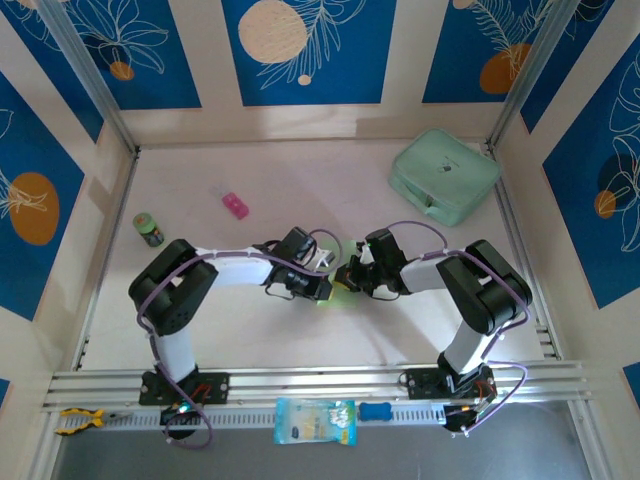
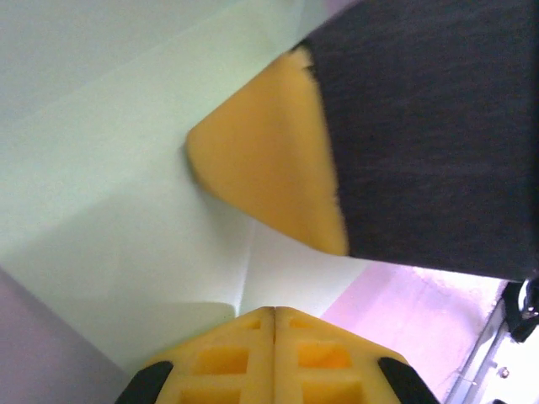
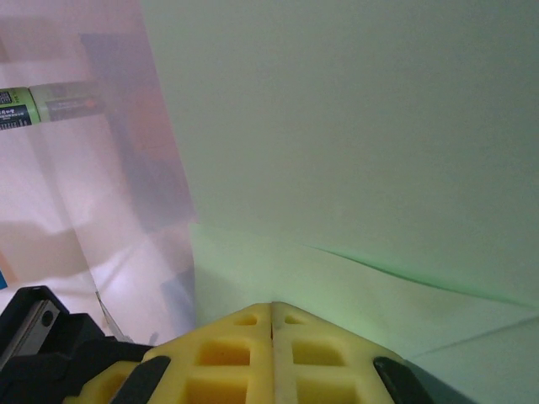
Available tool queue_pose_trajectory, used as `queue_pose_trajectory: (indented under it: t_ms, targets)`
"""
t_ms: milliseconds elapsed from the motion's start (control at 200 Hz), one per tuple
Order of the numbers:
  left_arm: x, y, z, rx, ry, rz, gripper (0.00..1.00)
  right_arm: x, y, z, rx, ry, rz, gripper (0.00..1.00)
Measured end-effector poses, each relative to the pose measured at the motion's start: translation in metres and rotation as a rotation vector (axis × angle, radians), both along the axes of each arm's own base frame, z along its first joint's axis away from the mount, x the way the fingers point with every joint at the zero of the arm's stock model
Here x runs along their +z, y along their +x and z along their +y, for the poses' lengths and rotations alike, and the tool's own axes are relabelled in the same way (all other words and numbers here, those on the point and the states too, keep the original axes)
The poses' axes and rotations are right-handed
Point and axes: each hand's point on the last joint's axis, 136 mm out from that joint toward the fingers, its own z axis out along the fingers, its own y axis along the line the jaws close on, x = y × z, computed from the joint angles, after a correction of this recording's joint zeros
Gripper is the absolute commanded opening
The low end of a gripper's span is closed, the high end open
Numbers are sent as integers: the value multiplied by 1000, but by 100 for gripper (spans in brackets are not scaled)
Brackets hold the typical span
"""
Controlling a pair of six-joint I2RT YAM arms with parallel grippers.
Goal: Fold a paper plane with a square sheet of paper (pick it up from the middle)
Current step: Fold the triangle a second time at the center of the table.
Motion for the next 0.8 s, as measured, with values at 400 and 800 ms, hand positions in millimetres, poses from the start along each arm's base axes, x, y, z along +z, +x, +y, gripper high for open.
queue_pose_trajectory:
  t_ms: [400,800]
  targets:
    - [-7,-1,5,-3,16,-22,5,0,0,-1,2,-1,1,0]
    - [-7,-19,17,-15,4,0,5,0,-1,-2,2,0,7,0]
